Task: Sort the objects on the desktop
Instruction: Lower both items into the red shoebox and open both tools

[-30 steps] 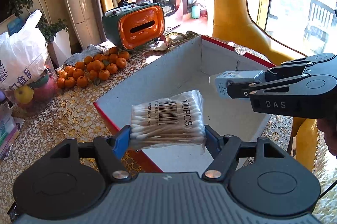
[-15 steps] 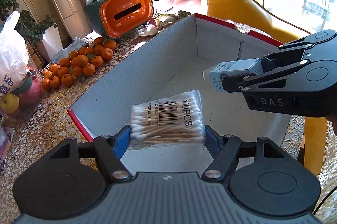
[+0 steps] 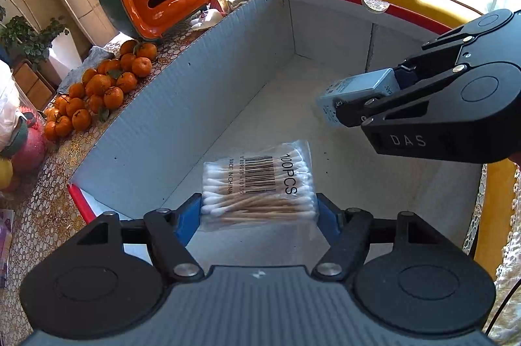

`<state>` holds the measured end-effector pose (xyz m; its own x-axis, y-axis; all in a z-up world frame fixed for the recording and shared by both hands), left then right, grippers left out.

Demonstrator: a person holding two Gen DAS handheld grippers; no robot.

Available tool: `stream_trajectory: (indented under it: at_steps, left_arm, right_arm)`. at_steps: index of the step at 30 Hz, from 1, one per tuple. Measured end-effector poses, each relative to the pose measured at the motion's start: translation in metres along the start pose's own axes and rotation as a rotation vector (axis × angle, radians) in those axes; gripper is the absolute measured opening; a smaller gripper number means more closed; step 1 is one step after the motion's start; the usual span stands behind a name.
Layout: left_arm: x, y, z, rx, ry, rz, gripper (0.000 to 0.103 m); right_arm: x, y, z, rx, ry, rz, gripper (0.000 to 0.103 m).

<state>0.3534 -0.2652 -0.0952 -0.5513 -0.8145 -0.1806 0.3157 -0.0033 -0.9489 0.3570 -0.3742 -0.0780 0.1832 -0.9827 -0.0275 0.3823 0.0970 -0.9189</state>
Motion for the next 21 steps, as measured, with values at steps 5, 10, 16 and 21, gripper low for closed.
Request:
stream_trajectory:
  at_steps: [5,10,16,21]
  left_arm:
    - [-0.001,0.009,0.001,-0.084,0.009,-0.034,0.072]
    - [0.002,0.014,0.003,-0.133,0.04,-0.037,0.072]
    - [0.0,0.021,0.004,-0.189,0.049,-0.068,0.072]
    - [0.0,0.026,0.006,-0.239,0.054,-0.084,0.072]
  right_arm:
    - [-0.004,0.004,0.003,-0.06,-0.037,-0.003,0.029]
    - [-0.006,0.009,0.005,-0.129,-0.063,-0.005,0.029]
    - [-0.005,0.013,0.006,-0.18,-0.068,-0.002,0.029]
    - [-0.006,0.014,0.007,-0.202,-0.072,-0.002,0.03]
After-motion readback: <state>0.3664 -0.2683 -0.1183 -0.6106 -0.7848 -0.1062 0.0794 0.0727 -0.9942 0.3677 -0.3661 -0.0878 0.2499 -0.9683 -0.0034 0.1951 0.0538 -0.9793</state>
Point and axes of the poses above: each gripper's, at about its wrist camera, not at the fingertips, and y roughly the way its jaws point, x to its right, z to its top, the point moved 3 cm from there along y, roughly the way its jaws point, and after that the axes turned 15 degrees about -x, right-handed, at the moved point
